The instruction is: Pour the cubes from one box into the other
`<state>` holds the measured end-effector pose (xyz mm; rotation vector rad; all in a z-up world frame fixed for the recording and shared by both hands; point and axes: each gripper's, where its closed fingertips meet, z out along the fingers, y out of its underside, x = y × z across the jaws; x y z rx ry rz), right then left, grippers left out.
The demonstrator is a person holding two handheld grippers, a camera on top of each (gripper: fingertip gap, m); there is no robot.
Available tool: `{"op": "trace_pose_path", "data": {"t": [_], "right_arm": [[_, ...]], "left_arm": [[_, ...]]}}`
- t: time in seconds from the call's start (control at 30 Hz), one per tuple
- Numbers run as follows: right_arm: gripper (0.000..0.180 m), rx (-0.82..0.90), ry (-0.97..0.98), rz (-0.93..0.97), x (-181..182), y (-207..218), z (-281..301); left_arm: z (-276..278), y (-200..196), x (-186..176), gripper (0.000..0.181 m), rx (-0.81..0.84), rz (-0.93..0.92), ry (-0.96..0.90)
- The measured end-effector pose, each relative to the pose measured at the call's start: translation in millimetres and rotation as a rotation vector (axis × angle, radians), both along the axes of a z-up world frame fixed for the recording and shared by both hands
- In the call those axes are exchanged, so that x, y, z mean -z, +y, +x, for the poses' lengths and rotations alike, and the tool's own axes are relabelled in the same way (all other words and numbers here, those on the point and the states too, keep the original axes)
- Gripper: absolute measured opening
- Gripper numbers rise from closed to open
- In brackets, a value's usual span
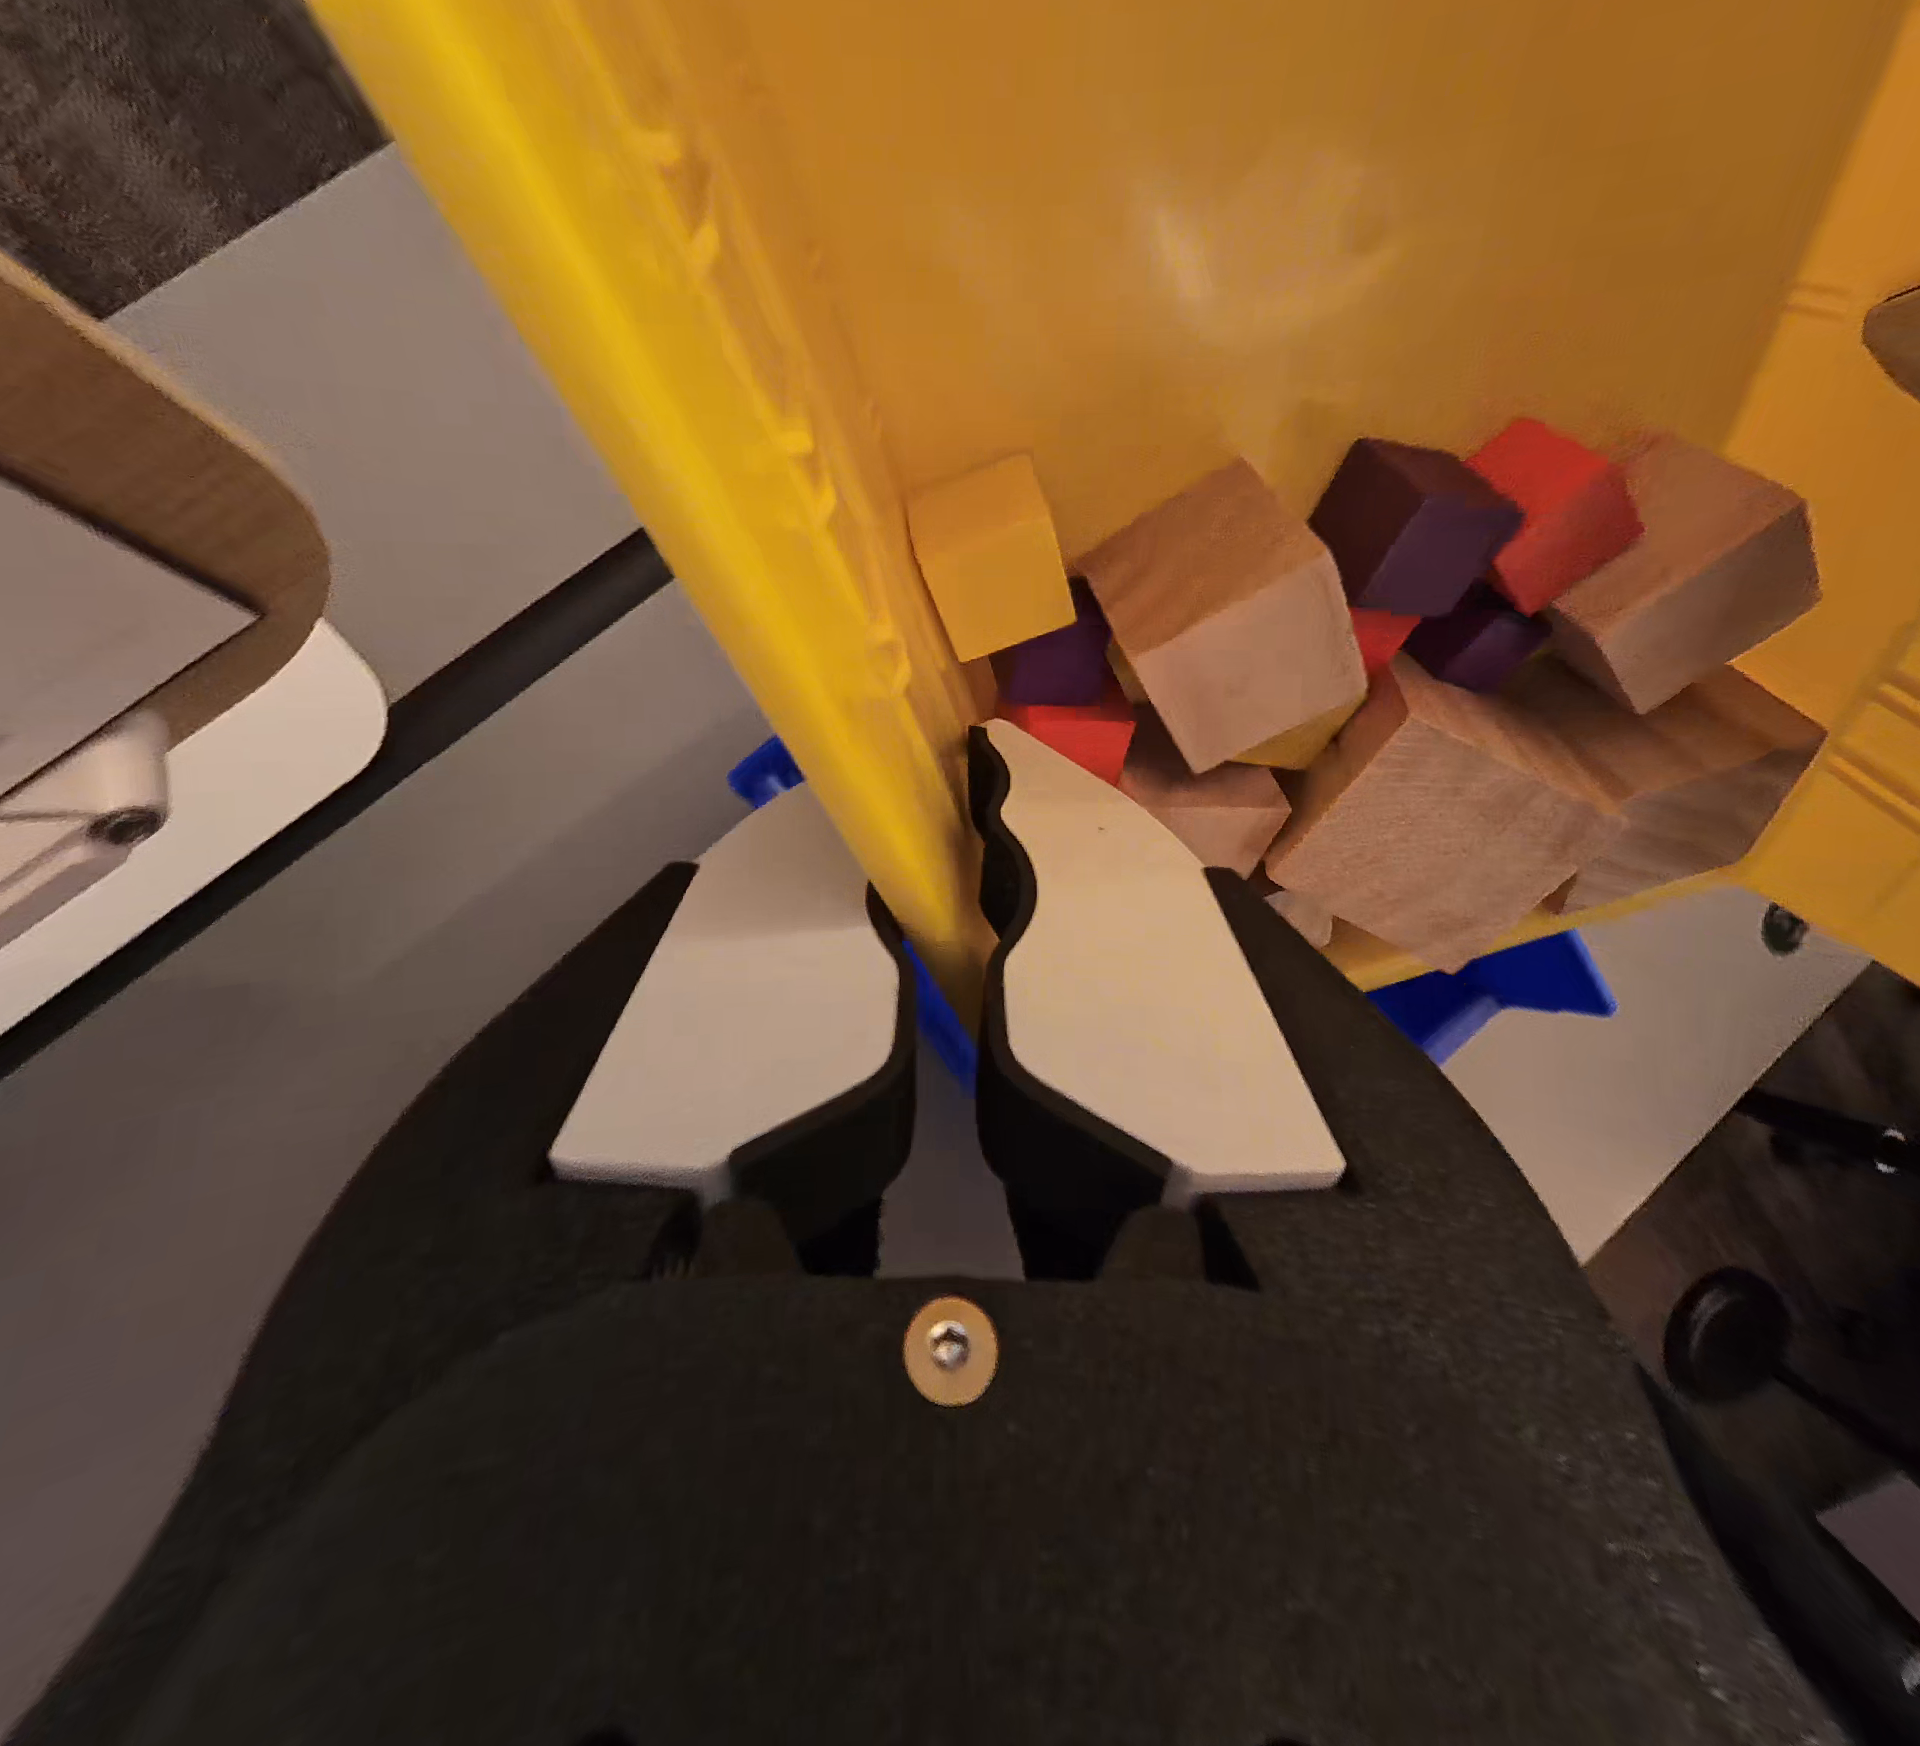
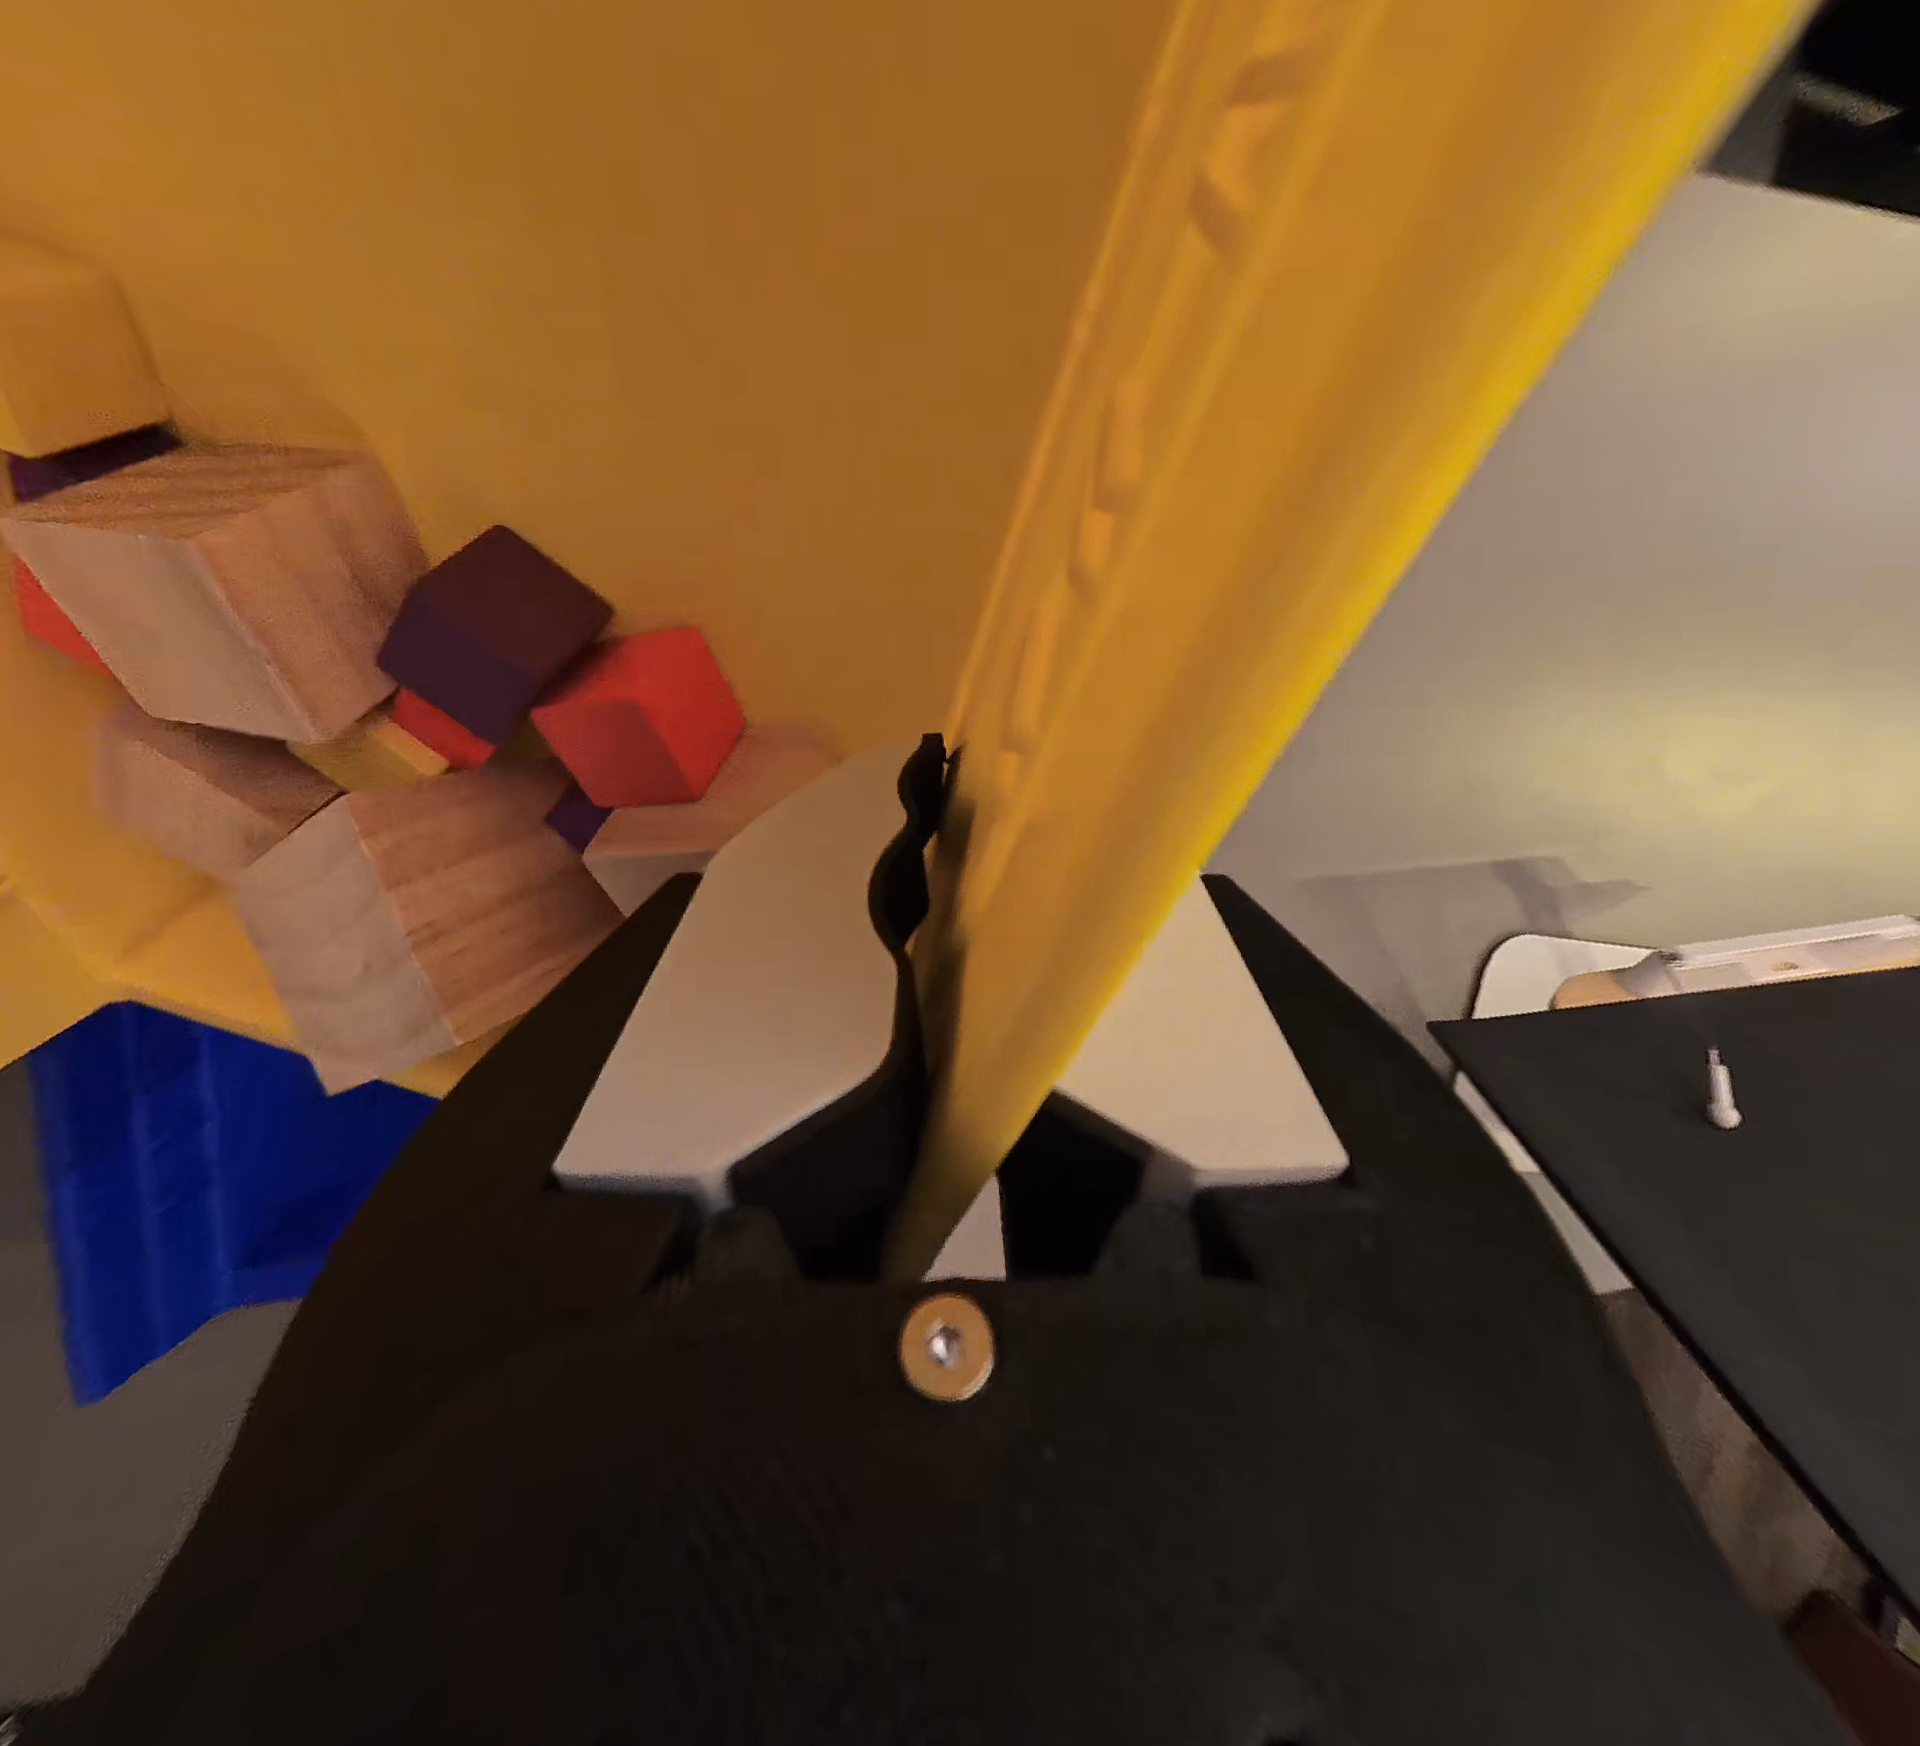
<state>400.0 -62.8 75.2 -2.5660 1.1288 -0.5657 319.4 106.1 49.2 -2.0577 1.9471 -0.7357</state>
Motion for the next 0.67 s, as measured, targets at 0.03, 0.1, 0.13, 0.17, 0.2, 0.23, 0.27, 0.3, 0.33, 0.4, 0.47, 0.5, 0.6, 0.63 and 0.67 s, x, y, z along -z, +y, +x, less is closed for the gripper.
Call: {"op": "trace_pose_path", "data": {"t": [0.03,0.1,0.13,0.17,0.2,0.23,0.27,0.3,0.33,0.4,0.47,0.5,0.6,0.63,0.67], "right_arm": [[0.005,0.000,-0.024,-0.005,-0.5,-2.2,3.1],[0.005,-0.007,-0.070,-0.026,-0.8,-5.8,8.3],[0.005,-0.006,-0.092,-0.040,-1.8,-7.7,10.4],[0.004,-0.008,-0.115,-0.043,-4.0,-8.3,11.8],[0.004,-0.012,-0.142,-0.049,-6.3,-8.2,12.8],[0.005,-0.015,-0.171,-0.062,-9.0,-8.3,13.3],[0.004,-0.021,-0.198,-0.071,-12.1,-7.0,12.8],[0.005,-0.028,-0.225,-0.080,-15.5,-5.4,11.8],[0.005,-0.031,-0.253,-0.093,-18.7,-4.4,10.8],[0.004,-0.036,-0.308,-0.103,-26.1,-1.1,8.5],[0.004,-0.046,-0.366,-0.112,-33.1,3.5,5.2],[0.004,-0.049,-0.396,-0.121,-36.4,5.5,3.2],[0.005,-0.067,-0.502,-0.136,-47.6,12.6,-4.2],[0.005,-0.073,-0.535,-0.134,-51.1,14.5,-7.2],[0.005,-0.078,-0.566,-0.131,-54.4,16.1,-9.8]], "left_arm": [[3.8,-2.1,2.7,0.006,-0.001,-0.014,-0.023],[9.2,-7.1,9.0,0.006,0.004,-0.052,-0.056],[11.7,-9.2,11.4,0.006,0.008,-0.069,-0.079],[13.6,-10.4,13.3,0.006,0.007,-0.080,-0.103],[15.4,-10.8,14.1,0.006,0.007,-0.085,-0.134],[16.7,-11.0,14.7,0.006,0.010,-0.087,-0.162],[16.8,-10.4,15.6,0.006,0.005,-0.095,-0.181],[17.0,-9.7,15.6,0.006,0.000,-0.105,-0.203],[17.0,-8.9,15.1,0.006,-0.002,-0.116,-0.225],[17.0,-6.1,12.7,0.006,-0.003,-0.125,-0.275],[15.9,-2.1,10.8,0.006,-0.001,-0.111,-0.314],[15.3,-0.1,9.5,0.006,0.000,-0.101,-0.337],[13.7,6.2,5.6,0.006,-0.005,-0.090,-0.421],[13.3,7.8,3.9,0.006,-0.010,-0.102,-0.453],[12.6,8.9,2.6,0.006,-0.012,-0.108,-0.484]]}}
